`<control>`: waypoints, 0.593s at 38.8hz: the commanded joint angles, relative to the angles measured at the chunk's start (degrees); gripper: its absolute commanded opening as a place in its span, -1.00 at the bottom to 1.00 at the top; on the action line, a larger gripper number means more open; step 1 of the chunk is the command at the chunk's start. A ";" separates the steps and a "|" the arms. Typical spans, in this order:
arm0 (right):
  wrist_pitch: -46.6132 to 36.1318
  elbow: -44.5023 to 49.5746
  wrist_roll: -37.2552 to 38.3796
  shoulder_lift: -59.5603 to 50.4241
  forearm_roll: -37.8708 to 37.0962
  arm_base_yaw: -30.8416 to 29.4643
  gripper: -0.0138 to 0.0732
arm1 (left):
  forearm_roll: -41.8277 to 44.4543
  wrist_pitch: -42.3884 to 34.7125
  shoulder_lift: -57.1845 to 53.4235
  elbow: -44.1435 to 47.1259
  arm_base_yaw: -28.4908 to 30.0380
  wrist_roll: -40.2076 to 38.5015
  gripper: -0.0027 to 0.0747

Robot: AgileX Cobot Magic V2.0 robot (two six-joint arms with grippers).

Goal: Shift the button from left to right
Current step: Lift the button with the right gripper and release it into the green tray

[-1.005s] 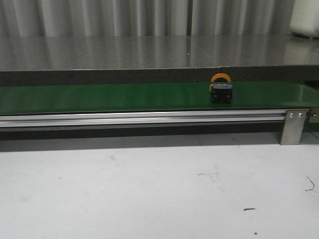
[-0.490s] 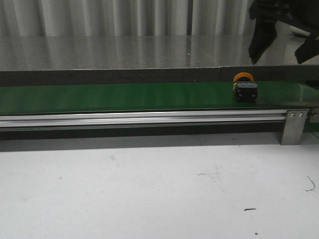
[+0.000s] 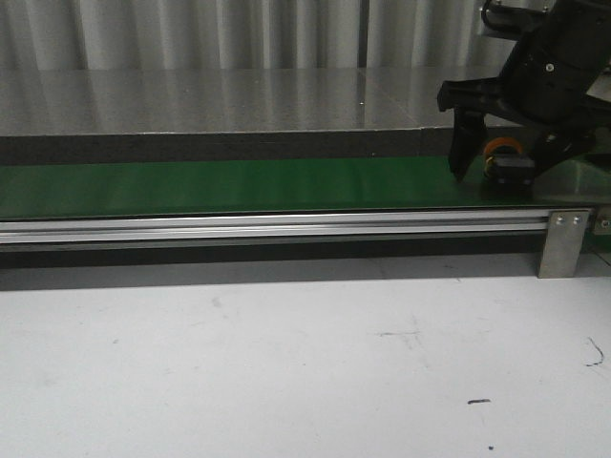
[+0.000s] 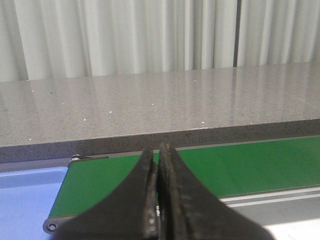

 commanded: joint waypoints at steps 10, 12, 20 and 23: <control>-0.27 -2.27 -0.15 -4.36 -0.39 -0.82 -0.23 | -0.69 -4.88 0.54 -1.49 -0.42 -0.56 -0.99; -0.02 -2.27 -0.15 -5.15 -0.57 -1.35 -0.23 | -0.69 -4.88 0.54 -1.49 -0.42 -0.56 -0.99; 1.41 -2.27 -0.20 -9.29 -5.42 -7.60 -0.23 | -0.69 -4.88 0.54 -1.49 -0.42 -0.56 -0.99; 2.30 -2.27 -0.20 -9.85 -8.79 -11.03 -0.23 | -0.69 -4.88 0.54 -1.49 -0.42 -0.56 -0.99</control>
